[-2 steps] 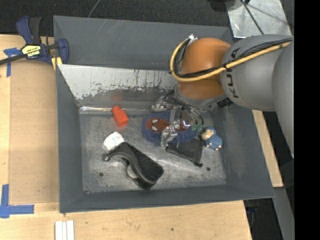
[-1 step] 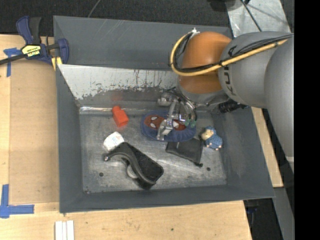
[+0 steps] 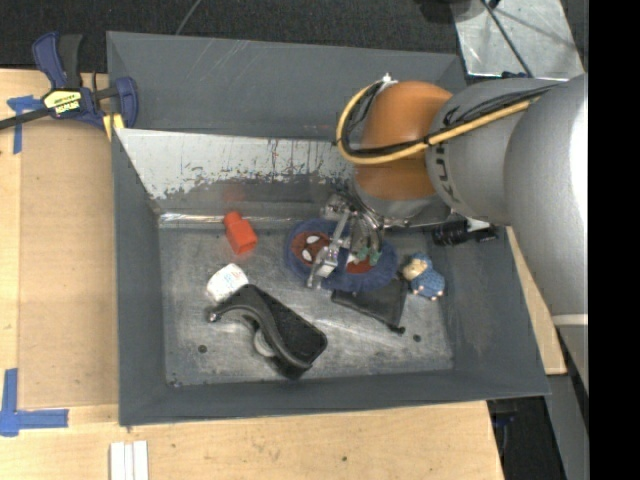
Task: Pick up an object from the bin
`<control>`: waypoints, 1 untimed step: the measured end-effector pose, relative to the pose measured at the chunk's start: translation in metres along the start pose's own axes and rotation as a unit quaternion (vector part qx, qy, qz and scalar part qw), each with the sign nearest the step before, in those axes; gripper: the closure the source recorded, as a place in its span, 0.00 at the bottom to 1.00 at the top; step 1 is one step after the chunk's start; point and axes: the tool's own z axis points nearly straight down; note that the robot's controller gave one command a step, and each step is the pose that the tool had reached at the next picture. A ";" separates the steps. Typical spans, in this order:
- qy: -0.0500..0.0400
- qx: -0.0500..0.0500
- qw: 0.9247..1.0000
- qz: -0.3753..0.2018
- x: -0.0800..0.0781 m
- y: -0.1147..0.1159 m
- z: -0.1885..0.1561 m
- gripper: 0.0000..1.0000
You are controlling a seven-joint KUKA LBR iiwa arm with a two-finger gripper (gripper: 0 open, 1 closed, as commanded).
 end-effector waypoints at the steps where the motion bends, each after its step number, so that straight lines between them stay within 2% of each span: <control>1: 0.000 -0.003 0.997 0.074 0.002 0.006 0.000 0.00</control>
Offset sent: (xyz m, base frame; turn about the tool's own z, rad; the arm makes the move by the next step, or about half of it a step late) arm -0.0020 0.0009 -0.0054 0.1582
